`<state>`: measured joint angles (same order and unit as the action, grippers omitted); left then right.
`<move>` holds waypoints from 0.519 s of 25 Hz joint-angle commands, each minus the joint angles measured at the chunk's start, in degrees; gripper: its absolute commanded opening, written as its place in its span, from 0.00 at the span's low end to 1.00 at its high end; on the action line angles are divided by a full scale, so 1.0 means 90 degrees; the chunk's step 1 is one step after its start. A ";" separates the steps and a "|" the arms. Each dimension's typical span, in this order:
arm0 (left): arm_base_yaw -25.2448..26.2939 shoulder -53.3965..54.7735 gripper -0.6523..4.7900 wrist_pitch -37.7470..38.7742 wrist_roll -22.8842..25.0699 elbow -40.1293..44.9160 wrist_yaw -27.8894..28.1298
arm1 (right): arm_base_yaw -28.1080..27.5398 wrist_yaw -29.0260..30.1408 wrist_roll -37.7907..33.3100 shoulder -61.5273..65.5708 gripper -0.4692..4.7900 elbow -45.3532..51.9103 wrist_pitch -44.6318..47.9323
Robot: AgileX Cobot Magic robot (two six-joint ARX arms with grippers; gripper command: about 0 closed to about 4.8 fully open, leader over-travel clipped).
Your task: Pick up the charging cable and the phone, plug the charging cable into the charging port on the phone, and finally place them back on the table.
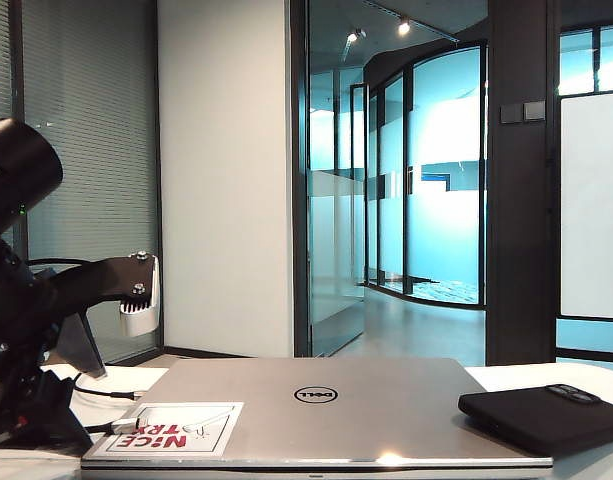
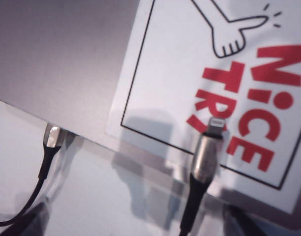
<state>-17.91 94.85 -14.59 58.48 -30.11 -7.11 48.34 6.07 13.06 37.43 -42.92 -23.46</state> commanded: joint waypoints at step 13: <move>-0.0015 0.0318 0.25 -0.0359 -0.0005 -0.0007 -0.0049 | -0.0032 -0.0002 0.0010 -0.0019 0.07 -0.0022 0.0158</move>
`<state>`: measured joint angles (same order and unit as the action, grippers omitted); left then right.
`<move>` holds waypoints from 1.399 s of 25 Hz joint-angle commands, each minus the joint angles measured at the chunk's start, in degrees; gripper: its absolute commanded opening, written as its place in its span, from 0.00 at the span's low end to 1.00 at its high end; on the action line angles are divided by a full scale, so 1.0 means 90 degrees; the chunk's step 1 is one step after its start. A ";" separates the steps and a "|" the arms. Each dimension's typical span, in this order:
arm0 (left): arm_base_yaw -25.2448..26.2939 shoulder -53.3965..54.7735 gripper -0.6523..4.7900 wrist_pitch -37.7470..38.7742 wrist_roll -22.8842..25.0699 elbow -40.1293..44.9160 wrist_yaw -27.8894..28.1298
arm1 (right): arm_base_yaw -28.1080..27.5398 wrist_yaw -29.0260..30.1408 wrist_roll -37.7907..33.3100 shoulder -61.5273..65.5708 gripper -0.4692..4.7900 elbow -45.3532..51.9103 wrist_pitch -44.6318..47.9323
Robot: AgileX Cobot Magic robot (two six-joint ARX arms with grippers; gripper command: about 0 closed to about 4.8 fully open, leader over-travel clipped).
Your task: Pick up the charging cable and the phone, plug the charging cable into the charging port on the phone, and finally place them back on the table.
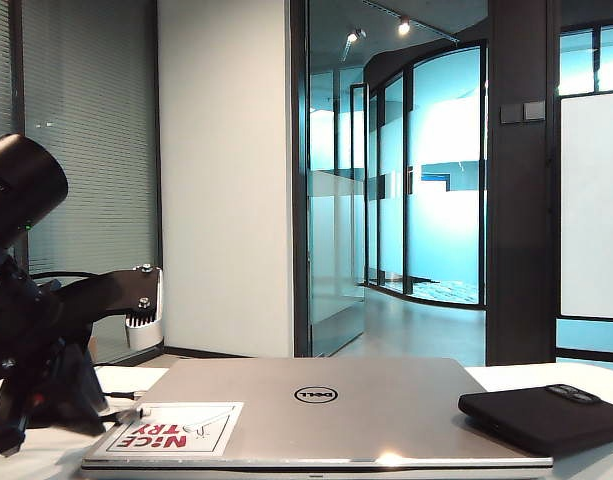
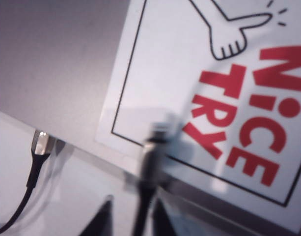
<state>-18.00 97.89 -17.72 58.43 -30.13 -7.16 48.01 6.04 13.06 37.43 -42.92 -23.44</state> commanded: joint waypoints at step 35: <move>-0.0461 -0.3563 0.11 0.0425 -0.6856 -0.0109 -0.0063 | -0.0034 -0.1326 -0.1843 0.0092 0.07 -0.0019 0.0381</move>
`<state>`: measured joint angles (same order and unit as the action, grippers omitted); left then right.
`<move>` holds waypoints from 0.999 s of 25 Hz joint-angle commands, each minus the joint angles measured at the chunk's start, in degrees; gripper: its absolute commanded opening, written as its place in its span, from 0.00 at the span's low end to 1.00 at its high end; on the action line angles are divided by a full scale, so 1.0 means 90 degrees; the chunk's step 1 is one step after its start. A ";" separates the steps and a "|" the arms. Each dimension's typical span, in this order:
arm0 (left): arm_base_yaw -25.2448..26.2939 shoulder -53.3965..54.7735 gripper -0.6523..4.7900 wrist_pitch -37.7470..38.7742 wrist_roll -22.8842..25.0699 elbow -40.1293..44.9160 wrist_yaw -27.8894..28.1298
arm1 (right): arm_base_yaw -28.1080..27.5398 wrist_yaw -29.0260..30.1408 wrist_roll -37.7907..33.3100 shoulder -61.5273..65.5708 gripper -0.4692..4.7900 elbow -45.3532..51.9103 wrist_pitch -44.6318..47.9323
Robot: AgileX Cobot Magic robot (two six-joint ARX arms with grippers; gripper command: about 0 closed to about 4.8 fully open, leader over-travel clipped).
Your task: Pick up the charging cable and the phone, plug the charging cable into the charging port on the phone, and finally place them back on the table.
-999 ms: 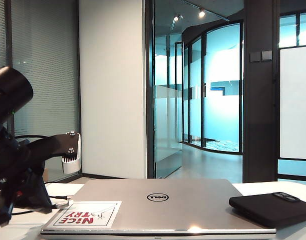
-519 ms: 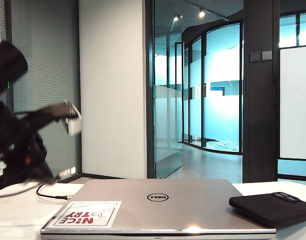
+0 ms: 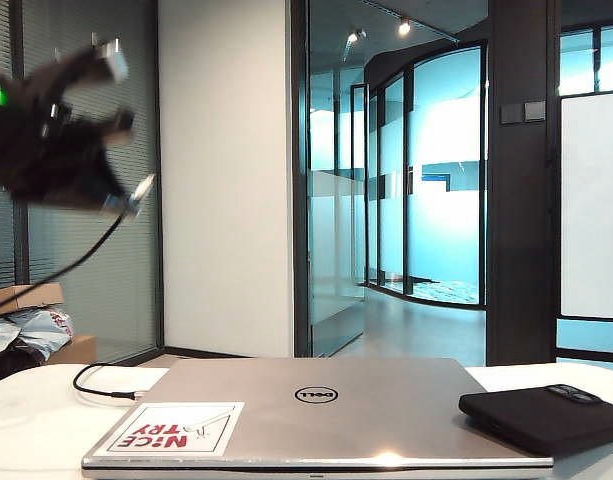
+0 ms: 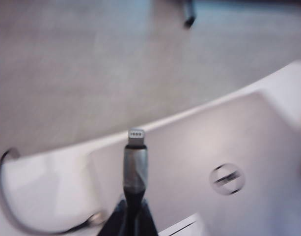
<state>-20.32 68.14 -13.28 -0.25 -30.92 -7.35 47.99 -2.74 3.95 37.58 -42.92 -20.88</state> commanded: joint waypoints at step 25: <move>-0.1367 -0.0661 0.11 0.0134 -0.0852 -0.0019 -0.0034 | -0.3718 0.2142 -0.6562 0.0364 0.08 0.2062 0.1396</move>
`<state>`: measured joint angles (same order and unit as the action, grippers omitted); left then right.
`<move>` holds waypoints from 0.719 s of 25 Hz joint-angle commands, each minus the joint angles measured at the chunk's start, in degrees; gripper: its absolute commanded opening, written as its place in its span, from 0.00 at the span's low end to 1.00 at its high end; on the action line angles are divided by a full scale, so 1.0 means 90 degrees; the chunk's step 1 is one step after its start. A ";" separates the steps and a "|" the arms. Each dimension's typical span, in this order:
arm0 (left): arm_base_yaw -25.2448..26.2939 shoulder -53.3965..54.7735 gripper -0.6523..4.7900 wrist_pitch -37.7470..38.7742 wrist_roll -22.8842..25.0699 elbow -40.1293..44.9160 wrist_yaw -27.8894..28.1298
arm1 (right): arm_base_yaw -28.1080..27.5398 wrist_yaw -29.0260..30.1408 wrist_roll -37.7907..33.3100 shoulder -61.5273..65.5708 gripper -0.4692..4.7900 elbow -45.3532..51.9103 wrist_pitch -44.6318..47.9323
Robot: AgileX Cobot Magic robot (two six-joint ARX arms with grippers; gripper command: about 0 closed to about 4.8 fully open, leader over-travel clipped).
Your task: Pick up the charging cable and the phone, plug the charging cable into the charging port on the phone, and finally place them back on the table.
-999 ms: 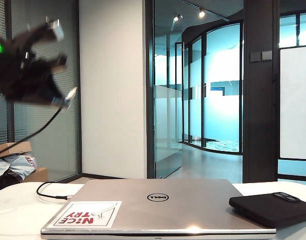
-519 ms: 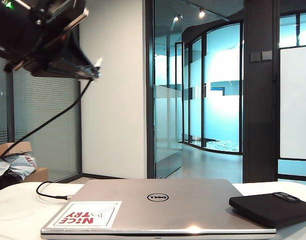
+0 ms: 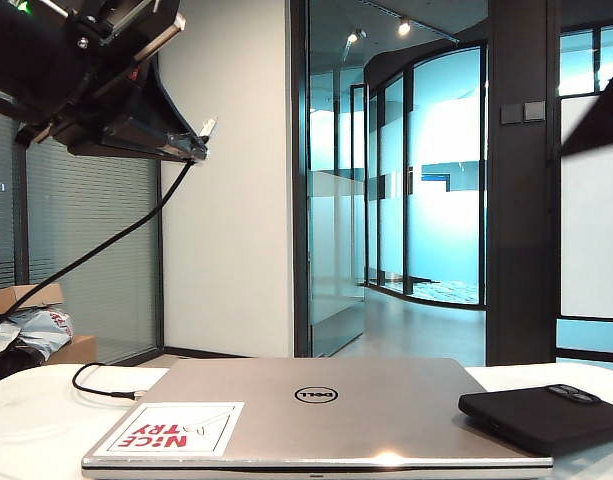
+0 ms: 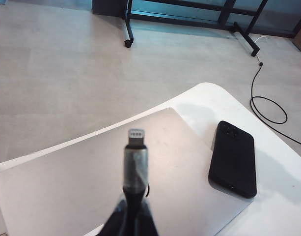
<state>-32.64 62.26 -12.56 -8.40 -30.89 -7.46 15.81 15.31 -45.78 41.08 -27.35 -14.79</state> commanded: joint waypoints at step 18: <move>0.0002 -0.0007 0.11 0.0078 0.0056 -0.0022 -0.0022 | -0.1341 0.0063 -0.2414 0.0379 1.00 0.1161 0.0843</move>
<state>-32.64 62.28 -11.31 -8.40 -30.89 -7.46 4.12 15.33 -67.53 43.94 -17.04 -8.47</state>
